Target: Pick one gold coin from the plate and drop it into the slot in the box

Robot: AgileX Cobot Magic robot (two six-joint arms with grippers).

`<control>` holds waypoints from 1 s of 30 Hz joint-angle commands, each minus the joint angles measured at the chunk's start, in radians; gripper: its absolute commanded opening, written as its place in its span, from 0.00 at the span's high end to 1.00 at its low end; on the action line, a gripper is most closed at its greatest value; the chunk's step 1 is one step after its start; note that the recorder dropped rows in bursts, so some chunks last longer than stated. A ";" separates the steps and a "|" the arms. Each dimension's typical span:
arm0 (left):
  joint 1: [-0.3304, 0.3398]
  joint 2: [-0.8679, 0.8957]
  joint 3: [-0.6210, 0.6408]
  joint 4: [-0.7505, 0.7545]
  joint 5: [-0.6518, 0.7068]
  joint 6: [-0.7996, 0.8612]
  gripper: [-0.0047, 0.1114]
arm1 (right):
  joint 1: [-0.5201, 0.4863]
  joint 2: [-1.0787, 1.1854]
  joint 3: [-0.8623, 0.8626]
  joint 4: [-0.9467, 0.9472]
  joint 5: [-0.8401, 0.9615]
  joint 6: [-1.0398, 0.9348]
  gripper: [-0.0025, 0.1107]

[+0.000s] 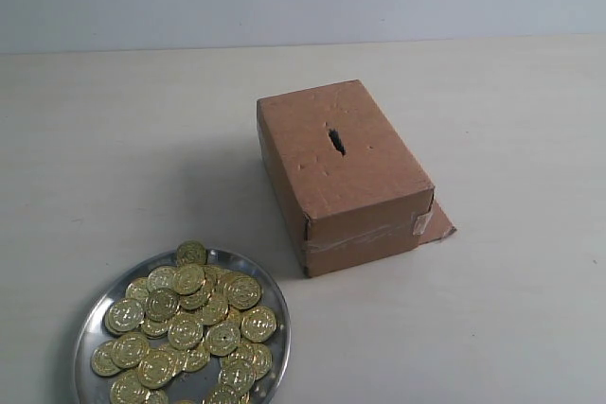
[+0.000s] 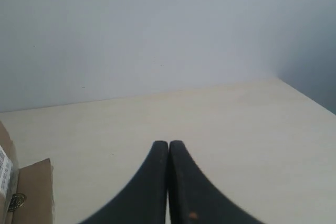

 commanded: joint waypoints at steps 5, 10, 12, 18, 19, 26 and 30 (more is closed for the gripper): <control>-0.004 -0.001 0.002 0.003 -0.003 0.004 0.96 | -0.006 -0.005 0.005 0.358 0.067 -0.462 0.98; -0.004 -0.001 0.002 0.003 -0.003 0.004 0.96 | -0.006 -0.005 0.005 0.523 0.062 -0.678 0.98; -0.004 -0.001 0.002 0.003 -0.003 0.004 0.96 | -0.006 -0.005 0.005 0.535 0.062 -0.681 0.98; -0.004 -0.001 0.002 0.003 -0.003 0.004 0.96 | -0.006 -0.005 0.005 0.596 0.064 -0.735 0.98; -0.004 -0.001 0.002 0.003 -0.003 0.004 0.96 | -0.006 -0.005 0.005 0.596 0.064 -0.737 0.98; -0.004 -0.001 0.002 0.003 -0.003 0.004 0.96 | -0.006 -0.005 0.005 0.676 0.064 -0.797 0.98; -0.004 -0.001 0.002 0.003 -0.003 0.002 0.96 | -0.006 -0.005 0.005 0.676 0.064 -0.789 0.98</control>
